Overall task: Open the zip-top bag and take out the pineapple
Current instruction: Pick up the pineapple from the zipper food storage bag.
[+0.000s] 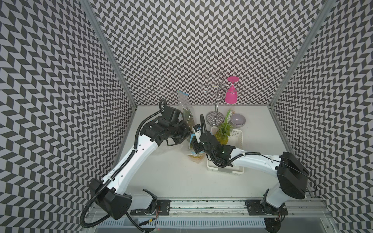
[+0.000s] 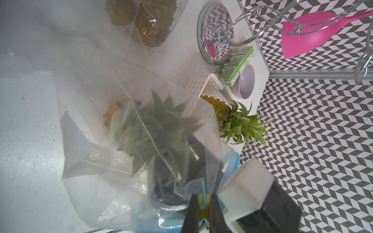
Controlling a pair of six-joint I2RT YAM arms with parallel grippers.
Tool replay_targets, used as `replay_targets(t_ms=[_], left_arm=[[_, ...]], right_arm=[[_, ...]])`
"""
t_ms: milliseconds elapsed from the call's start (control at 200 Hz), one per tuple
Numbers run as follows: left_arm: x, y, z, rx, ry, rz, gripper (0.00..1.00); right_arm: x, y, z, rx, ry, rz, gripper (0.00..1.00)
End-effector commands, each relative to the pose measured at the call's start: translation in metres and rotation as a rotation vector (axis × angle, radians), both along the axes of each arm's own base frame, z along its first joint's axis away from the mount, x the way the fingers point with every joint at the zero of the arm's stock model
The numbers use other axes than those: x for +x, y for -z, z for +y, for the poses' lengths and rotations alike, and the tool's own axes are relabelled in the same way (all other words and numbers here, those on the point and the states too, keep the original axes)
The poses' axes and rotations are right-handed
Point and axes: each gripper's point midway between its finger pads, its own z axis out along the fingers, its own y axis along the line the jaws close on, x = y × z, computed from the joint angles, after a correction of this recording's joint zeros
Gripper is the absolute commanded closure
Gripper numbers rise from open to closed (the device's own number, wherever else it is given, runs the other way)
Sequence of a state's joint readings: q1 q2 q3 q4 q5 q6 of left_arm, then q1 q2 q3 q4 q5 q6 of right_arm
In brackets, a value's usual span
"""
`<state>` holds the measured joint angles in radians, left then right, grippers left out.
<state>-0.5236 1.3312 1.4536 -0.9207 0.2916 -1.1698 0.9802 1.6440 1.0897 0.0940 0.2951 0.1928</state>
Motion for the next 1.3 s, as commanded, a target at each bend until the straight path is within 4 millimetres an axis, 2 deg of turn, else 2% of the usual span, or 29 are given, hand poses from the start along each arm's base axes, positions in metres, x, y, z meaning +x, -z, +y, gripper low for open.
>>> replay_targets(t_ms=[0, 45, 85, 170, 305, 370, 456, 486, 581, 701, 771, 876, 966, 1111, 1142, 1182, 1222, 1257, 1297], left_arm=[[0.001, -0.024, 0.0, -0.024, -0.007, -0.061, 0.92], [0.002, -0.027, 0.001, -0.02, -0.01, -0.07, 0.84], [0.004, -0.03, 0.002, -0.017, -0.015, -0.08, 0.74], [0.009, -0.043, 0.007, 0.003, -0.038, -0.122, 0.47], [0.016, -0.057, 0.027, 0.058, -0.115, -0.172, 0.23], [0.018, -0.05, 0.041, 0.086, -0.173, -0.149, 0.21], [0.014, -0.025, 0.064, 0.104, -0.272, -0.067, 0.2], [0.013, -0.015, 0.072, 0.102, -0.313, -0.032, 0.17], [0.013, 0.011, 0.086, 0.053, -0.403, 0.056, 0.16], [0.024, 0.02, 0.083, -0.063, -0.46, 0.092, 0.11], [0.033, 0.019, 0.075, -0.123, -0.472, 0.103, 0.03], [0.042, 0.027, 0.06, -0.184, -0.452, 0.161, 0.01], [0.041, 0.045, 0.049, -0.209, -0.436, 0.26, 0.0], [0.039, 0.063, 0.031, -0.228, -0.384, 0.331, 0.0], [0.038, 0.067, 0.028, -0.225, -0.376, 0.346, 0.03], [0.037, 0.073, 0.026, -0.215, -0.38, 0.356, 0.12], [0.04, 0.077, 0.025, -0.209, -0.389, 0.346, 0.25], [0.042, 0.081, 0.025, -0.204, -0.395, 0.342, 0.41], [0.043, 0.088, 0.025, -0.196, -0.399, 0.347, 0.66]], right_arm=[[-0.005, -0.008, -0.003, 0.018, -0.009, -0.041, 0.84], [-0.007, -0.012, -0.004, 0.028, -0.009, -0.043, 0.93], [-0.008, -0.017, -0.007, 0.037, -0.001, -0.045, 1.0], [-0.009, -0.033, -0.015, 0.076, 0.029, -0.05, 1.0], [-0.014, -0.072, -0.025, 0.163, 0.02, -0.073, 1.0], [-0.016, -0.095, -0.031, 0.225, 0.012, -0.088, 1.0], [-0.019, -0.127, -0.042, 0.314, 0.008, -0.109, 1.0], [-0.019, -0.137, -0.046, 0.342, 0.003, -0.112, 1.0], [-0.019, -0.166, -0.053, 0.413, -0.023, -0.105, 1.0], [-0.023, -0.191, -0.058, 0.465, -0.063, -0.119, 1.0], [-0.023, -0.199, -0.06, 0.485, -0.079, -0.117, 1.0], [-0.023, -0.21, -0.061, 0.51, -0.096, -0.126, 1.0], [-0.024, -0.215, -0.059, 0.517, -0.113, -0.125, 1.0], [-0.026, -0.213, -0.058, 0.517, -0.126, -0.12, 1.0], [-0.027, -0.214, -0.058, 0.52, -0.132, -0.119, 1.0], [-0.029, -0.214, -0.057, 0.527, -0.14, -0.118, 1.0], [-0.03, -0.217, -0.057, 0.534, -0.146, -0.119, 1.0], [-0.031, -0.219, -0.058, 0.541, -0.15, -0.122, 1.0], [-0.033, -0.223, -0.059, 0.548, -0.15, -0.126, 1.0]])
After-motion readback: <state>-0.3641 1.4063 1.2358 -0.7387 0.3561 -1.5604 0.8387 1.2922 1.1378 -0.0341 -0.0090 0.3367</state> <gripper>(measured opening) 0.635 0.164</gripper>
